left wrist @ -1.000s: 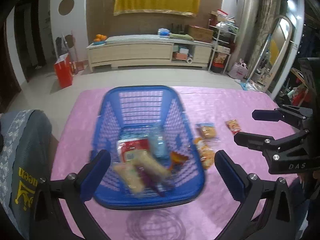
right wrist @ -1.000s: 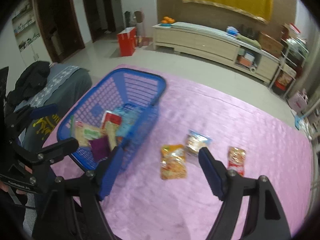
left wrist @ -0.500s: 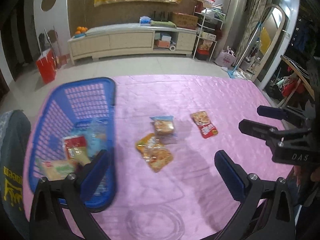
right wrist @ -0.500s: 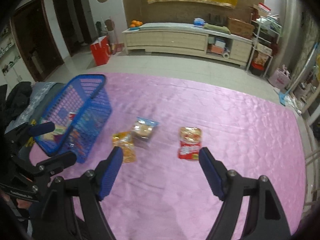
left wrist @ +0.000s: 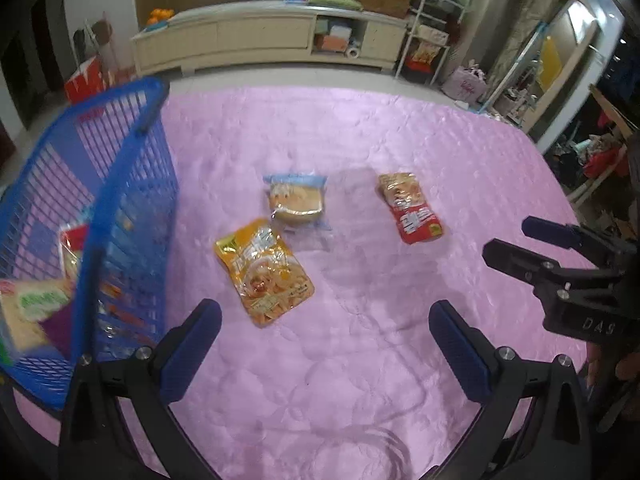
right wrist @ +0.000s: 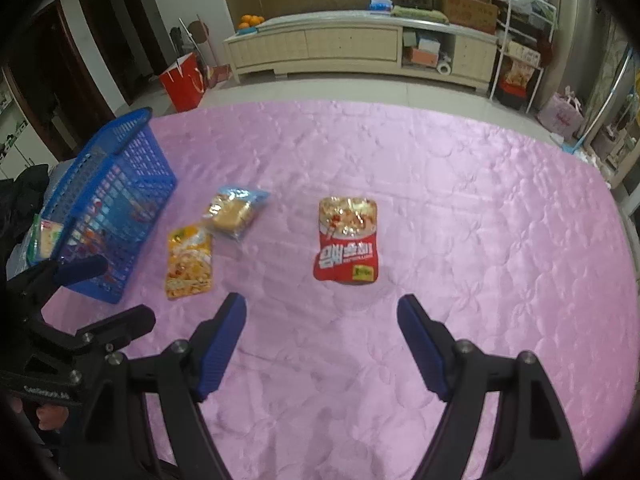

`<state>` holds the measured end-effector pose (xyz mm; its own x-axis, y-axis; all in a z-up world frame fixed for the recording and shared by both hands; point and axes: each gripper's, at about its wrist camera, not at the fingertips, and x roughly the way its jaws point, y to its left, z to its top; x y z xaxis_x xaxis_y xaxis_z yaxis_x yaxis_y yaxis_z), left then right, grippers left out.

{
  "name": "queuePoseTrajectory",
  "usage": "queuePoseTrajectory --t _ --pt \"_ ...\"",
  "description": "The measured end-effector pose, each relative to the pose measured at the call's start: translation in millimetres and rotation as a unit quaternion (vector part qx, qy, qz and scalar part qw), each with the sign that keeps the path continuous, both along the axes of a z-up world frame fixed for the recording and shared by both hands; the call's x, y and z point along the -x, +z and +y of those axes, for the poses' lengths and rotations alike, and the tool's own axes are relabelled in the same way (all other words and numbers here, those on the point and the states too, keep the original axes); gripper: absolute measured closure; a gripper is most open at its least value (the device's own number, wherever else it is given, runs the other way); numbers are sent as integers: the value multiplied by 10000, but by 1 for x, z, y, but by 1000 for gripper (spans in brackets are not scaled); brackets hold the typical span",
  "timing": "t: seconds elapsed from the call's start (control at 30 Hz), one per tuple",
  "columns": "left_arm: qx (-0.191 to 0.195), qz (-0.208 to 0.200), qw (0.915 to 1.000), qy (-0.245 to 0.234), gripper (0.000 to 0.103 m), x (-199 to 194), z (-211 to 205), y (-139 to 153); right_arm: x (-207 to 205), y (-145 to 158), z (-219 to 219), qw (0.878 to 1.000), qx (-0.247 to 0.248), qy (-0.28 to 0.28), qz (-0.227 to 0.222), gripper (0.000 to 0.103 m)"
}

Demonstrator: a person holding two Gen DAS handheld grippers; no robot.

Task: Organize snacks
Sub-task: 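Move both grippers back over the remaining snacks, then grasp the yellow noodle pouch with the left gripper while the right grasps the red pouch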

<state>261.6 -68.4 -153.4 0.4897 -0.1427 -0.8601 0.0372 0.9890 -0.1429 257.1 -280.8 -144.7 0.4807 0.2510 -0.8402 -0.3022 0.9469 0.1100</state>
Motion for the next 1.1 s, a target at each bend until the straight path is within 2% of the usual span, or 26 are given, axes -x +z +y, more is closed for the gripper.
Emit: queuePoseTrajectory --t 0.13,0.37,0.77,0.87,1.1 --pt "-24 196 9997 151 0 -13 2 -18 -13 -18 -5 9999 8 -109 118 21" --pt "162 401 9975 561 0 -31 17 -43 -35 -40 -3 9995 2 -129 301 22" --pt "190 623 9937 909 0 -59 37 -74 -67 -55 12 9995 12 -26 321 22" --pt "114 679 9929 972 0 -63 37 -79 -71 -58 15 9994 30 7 334 22" --pt "-450 666 9895 1199 3 -75 28 -82 -77 -62 16 9992 181 1 356 21"
